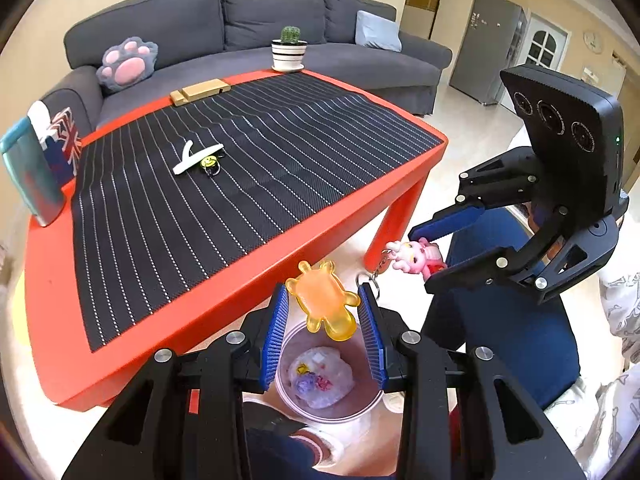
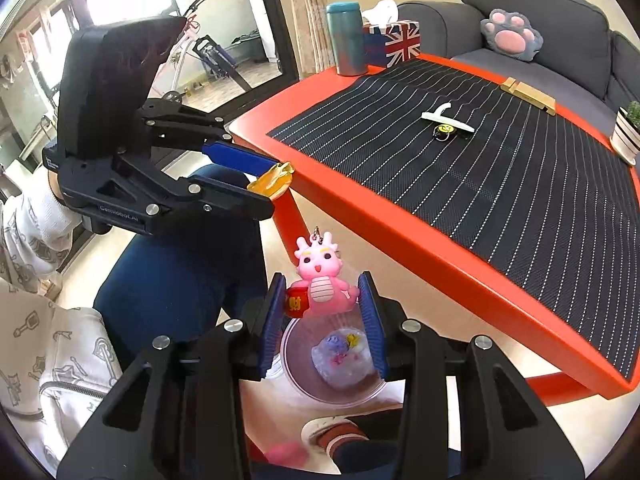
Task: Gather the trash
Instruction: 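Carry the dragon over the bin and open the right gripper while the left carries the turtle, then lower the orange turtle over the trash bin and open the left gripper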
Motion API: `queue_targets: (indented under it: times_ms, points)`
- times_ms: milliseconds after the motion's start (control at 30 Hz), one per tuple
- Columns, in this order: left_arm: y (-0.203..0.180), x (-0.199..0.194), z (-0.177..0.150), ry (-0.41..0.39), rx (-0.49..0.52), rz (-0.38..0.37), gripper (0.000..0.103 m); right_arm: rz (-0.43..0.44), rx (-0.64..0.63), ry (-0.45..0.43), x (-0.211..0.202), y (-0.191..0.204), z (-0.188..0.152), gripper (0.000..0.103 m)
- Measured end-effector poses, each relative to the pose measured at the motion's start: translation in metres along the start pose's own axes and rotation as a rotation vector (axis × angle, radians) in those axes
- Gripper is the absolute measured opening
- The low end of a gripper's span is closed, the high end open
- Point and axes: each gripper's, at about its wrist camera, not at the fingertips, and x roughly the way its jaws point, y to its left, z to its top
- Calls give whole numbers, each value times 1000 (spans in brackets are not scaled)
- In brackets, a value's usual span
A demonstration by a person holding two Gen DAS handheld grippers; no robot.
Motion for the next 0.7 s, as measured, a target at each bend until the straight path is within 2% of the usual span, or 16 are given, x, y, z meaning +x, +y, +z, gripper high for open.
queue_targets:
  times_ms: [33, 100, 200, 267, 700]
  points:
    - [-1, -1, 0, 0, 0, 1, 35, -4, 1, -6, -1, 0, 0, 41]
    - [-1, -2, -1, 0, 0, 1, 35, -15, 6, -25, -4, -1, 1, 64]
    - [-1, -1, -2, 3, 0, -2, 35, -39, 33, -57, -9, -5, 3, 80]
    - [-1, -1, -3, 6, 1, -3, 35, -52, 41, -67, -11, -7, 3, 88]
    - [-6, 5, -4, 25, 12, -19, 35, -108, 101, -56, -12, -16, 0, 95]
